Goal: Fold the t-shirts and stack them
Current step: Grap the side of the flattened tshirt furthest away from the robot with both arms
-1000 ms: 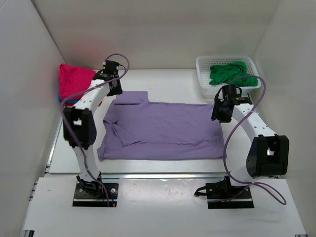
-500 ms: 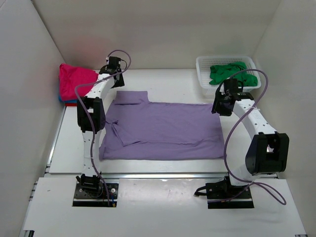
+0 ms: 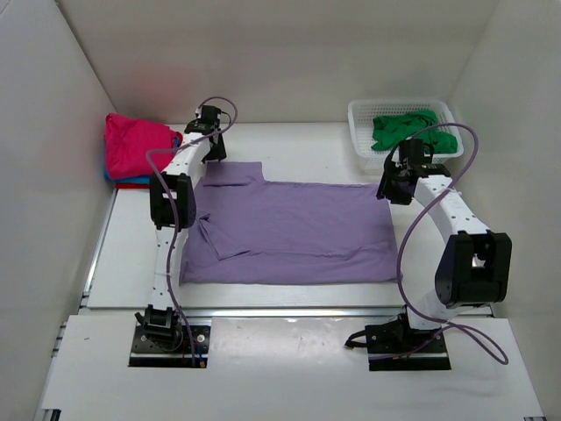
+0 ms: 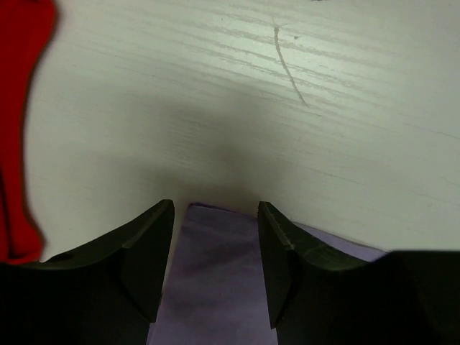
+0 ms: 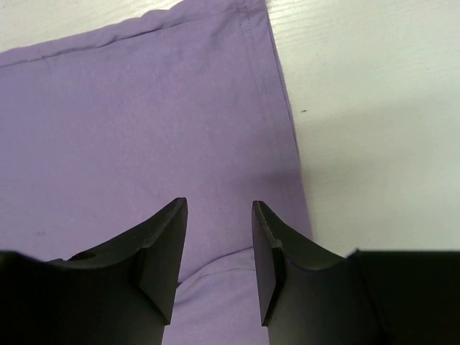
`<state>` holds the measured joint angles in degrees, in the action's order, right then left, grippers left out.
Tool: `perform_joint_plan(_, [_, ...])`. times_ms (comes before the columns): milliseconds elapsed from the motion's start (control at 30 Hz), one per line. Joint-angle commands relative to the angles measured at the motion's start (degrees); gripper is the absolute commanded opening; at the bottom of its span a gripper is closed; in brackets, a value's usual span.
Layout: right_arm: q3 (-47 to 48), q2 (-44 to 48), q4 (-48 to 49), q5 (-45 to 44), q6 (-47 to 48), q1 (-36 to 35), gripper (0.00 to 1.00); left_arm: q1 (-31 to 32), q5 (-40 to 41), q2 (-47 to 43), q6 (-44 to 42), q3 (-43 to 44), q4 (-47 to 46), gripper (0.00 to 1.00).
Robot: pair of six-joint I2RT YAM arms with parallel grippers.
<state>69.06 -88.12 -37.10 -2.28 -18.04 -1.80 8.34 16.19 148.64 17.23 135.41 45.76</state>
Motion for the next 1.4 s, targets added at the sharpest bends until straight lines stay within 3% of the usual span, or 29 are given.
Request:
perform_joint_plan(0, [-0.1,0.4,2.6,0.0,-1.1,0.0,0.38,-1.0,-1.0,-1.2,0.8,2.1,4.7,0.61])
perform_joint_plan(167, [-0.9,0.5,3.3,0.2,-1.2,0.2,0.39,-1.7,-2.0,-1.6,1.7,1.3,5.3,0.46])
perform_joint_plan(400, [-0.6,-0.9,4.5,-0.9,-1.6,1.0,0.39,-2.7,-6.3,-0.7,3.0,0.0,7.3,0.57])
perform_joint_plan(633, [-1.6,-5.3,6.2,-5.0,-3.6,0.8,0.41,-2.4,-7.0,-1.1,4.2,0.2,6.7,0.45])
perform_joint_plan(700, [-1.6,-6.4,6.9,-6.7,-5.0,0.6,0.45,-2.1,-7.2,-0.8,4.9,-0.2,7.0,0.38])
perform_joint_plan(767, [-2.9,-7.4,9.9,-7.0,-6.5,0.5,0.55,-1.9,-7.4,-1.0,4.8,-0.9,6.3,0.18])
perform_joint_plan(833, [-4.1,-8.1,12.5,-7.4,-8.5,0.5,0.57,-1.6,-6.9,-1.1,5.0,-1.0,7.0,0.00])
perform_joint_plan(1067, [-4.6,-11.4,20.5,-12.3,-11.9,-1.2,0.56,-1.0,-8.3,-5.0,4.6,-5.9,3.4,0.00])
perform_joint_plan(1367, [0.8,-17.7,21.4,-17.1,-14.6,-2.1,0.56,-0.4,-11.1,-14.9,4.5,-12.5,-3.3,0.00])
